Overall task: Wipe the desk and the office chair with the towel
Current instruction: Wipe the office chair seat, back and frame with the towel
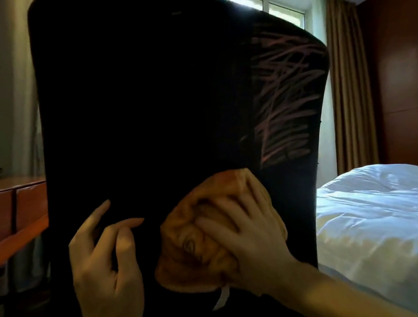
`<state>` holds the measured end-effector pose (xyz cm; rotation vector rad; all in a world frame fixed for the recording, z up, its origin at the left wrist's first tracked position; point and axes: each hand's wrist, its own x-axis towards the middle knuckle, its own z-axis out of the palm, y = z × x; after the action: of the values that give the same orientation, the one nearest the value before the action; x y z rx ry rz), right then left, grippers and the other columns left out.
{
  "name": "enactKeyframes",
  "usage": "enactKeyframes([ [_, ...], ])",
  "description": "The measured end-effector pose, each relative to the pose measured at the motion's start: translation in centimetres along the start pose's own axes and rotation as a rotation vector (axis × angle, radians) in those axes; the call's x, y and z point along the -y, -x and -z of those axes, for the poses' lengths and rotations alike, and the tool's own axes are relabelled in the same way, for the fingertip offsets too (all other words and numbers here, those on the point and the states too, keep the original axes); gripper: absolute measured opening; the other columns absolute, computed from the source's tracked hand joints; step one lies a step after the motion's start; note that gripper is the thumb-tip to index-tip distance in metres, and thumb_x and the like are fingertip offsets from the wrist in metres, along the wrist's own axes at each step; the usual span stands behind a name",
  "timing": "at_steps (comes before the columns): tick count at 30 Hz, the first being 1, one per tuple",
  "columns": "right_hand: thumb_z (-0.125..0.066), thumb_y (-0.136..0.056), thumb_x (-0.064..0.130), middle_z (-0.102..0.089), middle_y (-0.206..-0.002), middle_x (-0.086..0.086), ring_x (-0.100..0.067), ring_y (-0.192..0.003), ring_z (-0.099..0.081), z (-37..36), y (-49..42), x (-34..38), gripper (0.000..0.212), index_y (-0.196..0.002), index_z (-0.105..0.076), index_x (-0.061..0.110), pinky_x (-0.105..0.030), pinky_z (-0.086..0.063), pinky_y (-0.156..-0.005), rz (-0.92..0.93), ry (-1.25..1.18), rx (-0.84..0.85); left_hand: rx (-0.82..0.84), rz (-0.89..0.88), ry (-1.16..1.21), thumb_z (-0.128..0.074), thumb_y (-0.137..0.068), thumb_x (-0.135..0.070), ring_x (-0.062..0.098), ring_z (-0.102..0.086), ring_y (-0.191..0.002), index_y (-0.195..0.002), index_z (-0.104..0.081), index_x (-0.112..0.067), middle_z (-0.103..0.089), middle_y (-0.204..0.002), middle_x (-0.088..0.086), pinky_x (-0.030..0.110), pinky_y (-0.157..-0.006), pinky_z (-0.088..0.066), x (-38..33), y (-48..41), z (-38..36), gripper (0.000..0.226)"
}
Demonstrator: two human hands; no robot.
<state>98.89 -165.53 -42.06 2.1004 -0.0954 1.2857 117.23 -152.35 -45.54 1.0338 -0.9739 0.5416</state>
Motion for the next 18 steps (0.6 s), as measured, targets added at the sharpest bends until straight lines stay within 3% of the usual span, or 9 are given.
enactKeyframes([
  [3, -0.065, -0.092, 0.035, -0.040, -0.153, -0.014, -0.044, -0.142, -0.040, 3.5, -6.6, -2.2, 0.050, -0.141, -0.055, 0.027, -0.070, -0.036, -0.109, -0.084, -0.059, -0.284, -0.008, -0.022, -0.044, -0.038, -0.099, -0.044, 0.013, -0.038, -0.142, -0.102, -0.074, -0.023, -0.050, -0.150, -0.005, 0.037, -0.115, -0.029, 0.1, 0.1, -0.2, 0.042],
  [5, -0.064, -0.094, 0.039, -0.029, -0.158, -0.008, -0.044, -0.146, -0.034, 5.8, -11.9, -3.7, 0.047, -0.139, -0.049, 0.033, -0.067, -0.037, -0.110, -0.165, 0.007, -0.479, -0.008, -0.032, -0.038, -0.039, -0.100, -0.042, 0.012, -0.038, -0.143, -0.103, -0.074, -0.022, -0.049, -0.151, -0.005, 0.038, -0.117, -0.028, 0.4, 0.3, -0.3, 0.041],
  [7, -0.064, -0.094, 0.046, -0.024, -0.161, -0.013, -0.048, -0.147, -0.030, 7.4, -16.9, -5.5, 0.049, -0.141, -0.052, 0.034, -0.065, -0.038, -0.110, -0.238, 0.112, -0.573, 0.000, -0.023, 0.031, -0.039, -0.100, -0.042, 0.011, -0.037, -0.144, -0.104, -0.073, -0.024, -0.048, -0.152, -0.007, 0.041, -0.119, -0.029, 0.6, 0.4, -0.3, 0.039],
  [9, -0.062, -0.091, 0.043, -0.033, -0.161, -0.022, -0.049, -0.148, -0.030, 8.4, -20.8, -7.7, 0.059, -0.147, -0.056, 0.024, -0.062, -0.036, -0.114, -0.282, 0.191, -0.505, -0.002, -0.017, 0.064, -0.038, -0.101, -0.043, 0.009, -0.037, -0.145, -0.103, -0.071, -0.030, -0.047, -0.152, -0.010, 0.037, -0.119, -0.029, 0.6, 0.4, -0.2, 0.035],
  [13, -0.061, -0.090, 0.035, -0.040, -0.161, -0.012, -0.039, -0.152, -0.029, 6.2, -20.7, -7.9, 0.061, -0.149, -0.053, 0.021, -0.053, -0.020, -0.126, -0.421, 0.165, -0.351, 0.008, -0.006, 0.078, -0.039, -0.100, -0.044, 0.008, -0.036, -0.145, -0.104, -0.069, -0.039, -0.047, -0.151, -0.016, 0.023, -0.115, -0.030, 0.5, 0.2, -0.1, 0.030],
  [15, -0.065, -0.086, 0.030, -0.050, -0.153, -0.020, -0.050, -0.147, -0.034, 3.2, -16.1, -5.0, 0.055, -0.138, -0.064, 0.014, -0.062, -0.021, -0.123, -0.383, 0.135, -0.351, -0.008, -0.002, 0.037, -0.040, -0.100, -0.043, 0.007, -0.038, -0.143, -0.100, -0.069, -0.039, -0.048, -0.149, -0.016, 0.015, -0.112, -0.026, 0.3, 0.1, -0.1, 0.030],
  [18, -0.086, -0.079, 0.029, -0.059, -0.141, -0.027, -0.059, -0.131, -0.049, -0.4, -7.4, -0.3, 0.053, -0.127, -0.073, 0.012, -0.079, -0.033, -0.105, -0.175, 0.051, -0.123, -0.014, 0.013, -0.051, -0.040, -0.097, -0.045, 0.016, -0.040, -0.141, -0.099, -0.070, -0.029, -0.049, -0.148, -0.007, 0.010, -0.110, -0.022, 0.0, -0.2, -0.1, 0.035],
])
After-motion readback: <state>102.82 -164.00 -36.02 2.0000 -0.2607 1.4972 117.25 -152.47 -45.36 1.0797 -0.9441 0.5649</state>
